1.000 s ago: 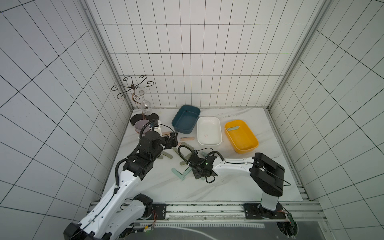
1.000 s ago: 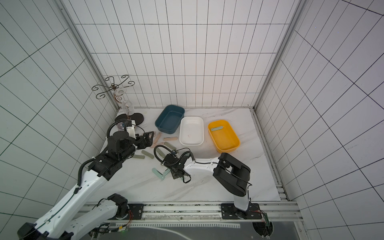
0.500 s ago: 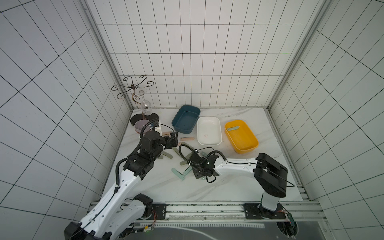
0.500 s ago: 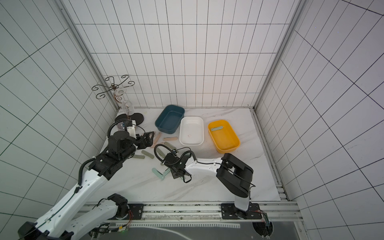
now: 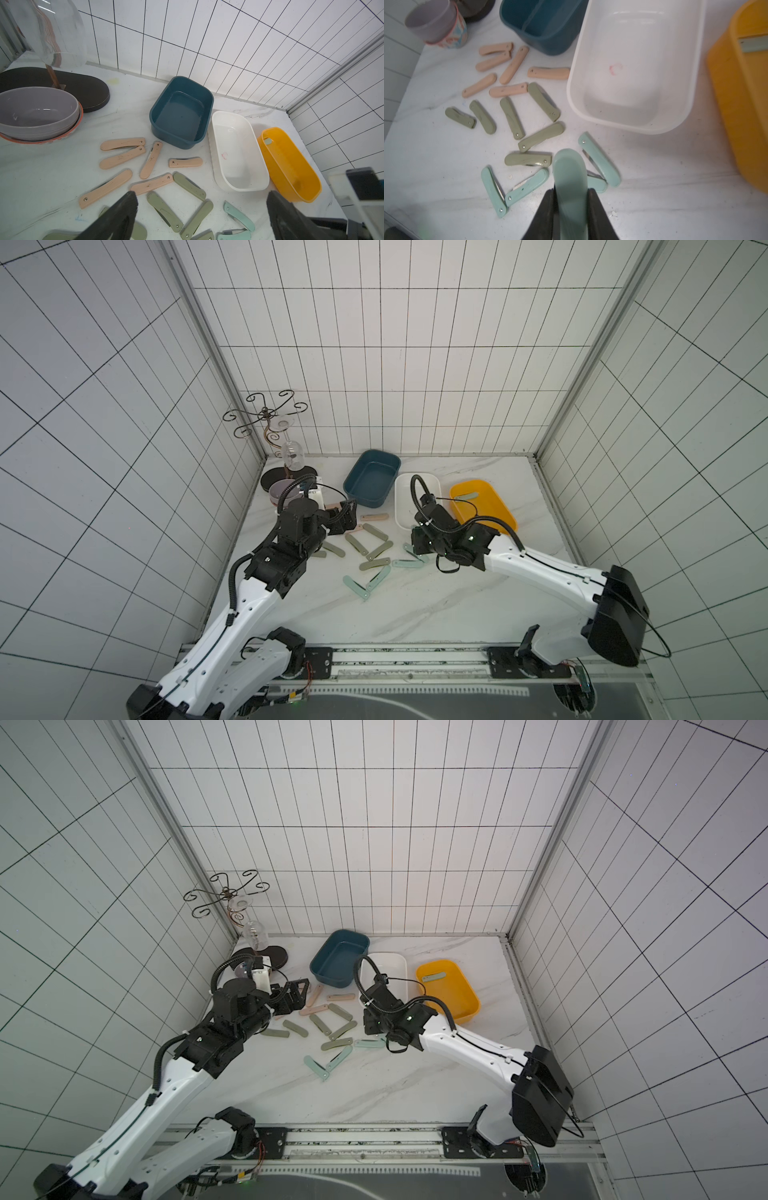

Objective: Place the fruit knives into the storage box by color
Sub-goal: Place the fruit knife in the storage box.

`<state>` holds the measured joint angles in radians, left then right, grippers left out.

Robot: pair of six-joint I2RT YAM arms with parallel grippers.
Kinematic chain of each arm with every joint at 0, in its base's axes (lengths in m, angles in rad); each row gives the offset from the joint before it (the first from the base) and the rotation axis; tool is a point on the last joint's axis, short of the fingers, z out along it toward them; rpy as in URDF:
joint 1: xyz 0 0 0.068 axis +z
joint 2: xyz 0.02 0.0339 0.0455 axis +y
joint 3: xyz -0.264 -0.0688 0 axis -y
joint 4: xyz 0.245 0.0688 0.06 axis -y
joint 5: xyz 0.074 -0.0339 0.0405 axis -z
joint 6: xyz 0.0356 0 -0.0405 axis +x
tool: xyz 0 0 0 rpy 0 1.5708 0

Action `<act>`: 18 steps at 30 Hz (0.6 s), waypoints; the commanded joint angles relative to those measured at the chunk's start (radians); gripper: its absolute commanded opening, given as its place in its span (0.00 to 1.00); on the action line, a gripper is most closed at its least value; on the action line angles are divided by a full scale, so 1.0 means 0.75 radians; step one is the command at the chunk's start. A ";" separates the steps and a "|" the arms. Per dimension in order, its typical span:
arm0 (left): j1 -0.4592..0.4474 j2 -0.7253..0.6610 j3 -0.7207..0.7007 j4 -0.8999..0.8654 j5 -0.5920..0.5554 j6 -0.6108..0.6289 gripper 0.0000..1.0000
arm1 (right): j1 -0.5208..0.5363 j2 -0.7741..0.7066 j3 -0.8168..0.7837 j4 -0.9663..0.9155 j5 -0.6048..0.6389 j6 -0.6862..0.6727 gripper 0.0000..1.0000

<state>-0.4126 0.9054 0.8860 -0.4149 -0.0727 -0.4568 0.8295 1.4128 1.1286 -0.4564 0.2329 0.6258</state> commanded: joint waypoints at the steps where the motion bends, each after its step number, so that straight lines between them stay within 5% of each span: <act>1: -0.014 0.016 0.052 0.025 0.015 -0.020 0.97 | -0.168 -0.067 0.074 -0.008 -0.058 -0.026 0.25; 11: -0.049 0.056 0.088 0.021 -0.001 -0.014 0.97 | -0.776 -0.140 -0.077 0.345 -0.419 0.277 0.26; 18: -0.053 0.078 0.108 0.015 -0.012 -0.006 0.97 | -0.956 -0.063 -0.163 0.526 -0.478 0.535 0.26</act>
<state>-0.4473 0.9535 0.9356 -0.4152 -0.0711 -0.4564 0.1337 1.3434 1.0744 -0.1566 -0.0731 0.9047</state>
